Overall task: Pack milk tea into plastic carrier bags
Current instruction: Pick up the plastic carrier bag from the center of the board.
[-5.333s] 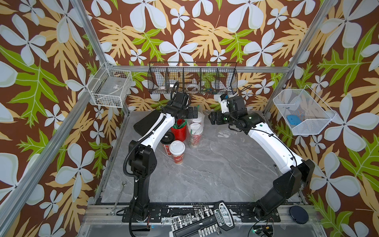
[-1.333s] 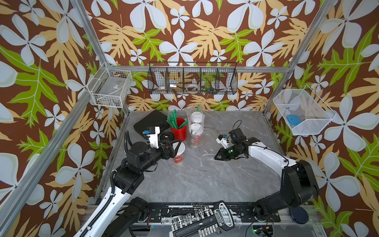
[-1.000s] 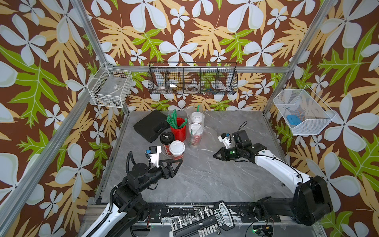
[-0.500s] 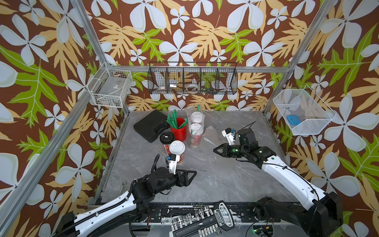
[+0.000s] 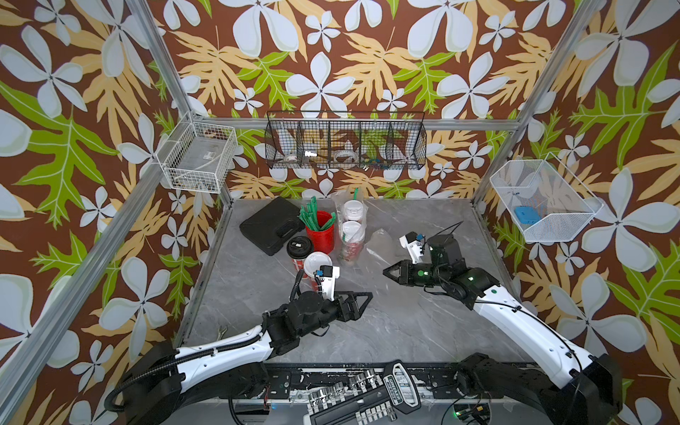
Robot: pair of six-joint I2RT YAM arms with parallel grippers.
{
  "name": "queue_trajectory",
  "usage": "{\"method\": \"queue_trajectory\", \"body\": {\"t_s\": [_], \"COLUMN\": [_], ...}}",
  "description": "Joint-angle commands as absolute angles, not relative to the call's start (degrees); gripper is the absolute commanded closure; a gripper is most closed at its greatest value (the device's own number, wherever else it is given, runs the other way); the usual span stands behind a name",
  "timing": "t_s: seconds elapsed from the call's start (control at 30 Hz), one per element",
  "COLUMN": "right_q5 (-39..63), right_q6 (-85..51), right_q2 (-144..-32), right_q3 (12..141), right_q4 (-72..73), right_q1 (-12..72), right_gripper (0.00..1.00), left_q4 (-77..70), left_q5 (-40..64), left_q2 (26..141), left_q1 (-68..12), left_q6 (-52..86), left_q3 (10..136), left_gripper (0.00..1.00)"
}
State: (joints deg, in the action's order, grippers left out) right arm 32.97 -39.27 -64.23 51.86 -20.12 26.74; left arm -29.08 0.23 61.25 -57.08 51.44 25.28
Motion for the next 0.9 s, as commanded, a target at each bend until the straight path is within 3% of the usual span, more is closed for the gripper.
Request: {"method": "queue_trajectory", "body": {"t_s": [0.0,0.43,0.87], "right_q5": [32.0,31.8,31.8], "right_q6": [-40.7,-42.3,-43.1], "right_q2": [-63.5,-61.5,-58.2], "right_q3": [52.1,53.6,52.1], "right_q4": [-18.5,-18.4,-18.6], "right_q1": [27.0,27.2,27.1], "right_gripper": [0.87,0.87,0.87], "left_q4": [-36.3,-42.0,-40.8], "left_q5": [0.5,-3.0,-5.6], "left_q2": [65.0,73.7,75.1], "left_q1": [-57.3,-58.8,-58.8], "left_q6": [51.7,53.0,52.7], "left_q3": [26.4,30.0,30.9], "left_gripper": [0.07,0.24,0.83]}}
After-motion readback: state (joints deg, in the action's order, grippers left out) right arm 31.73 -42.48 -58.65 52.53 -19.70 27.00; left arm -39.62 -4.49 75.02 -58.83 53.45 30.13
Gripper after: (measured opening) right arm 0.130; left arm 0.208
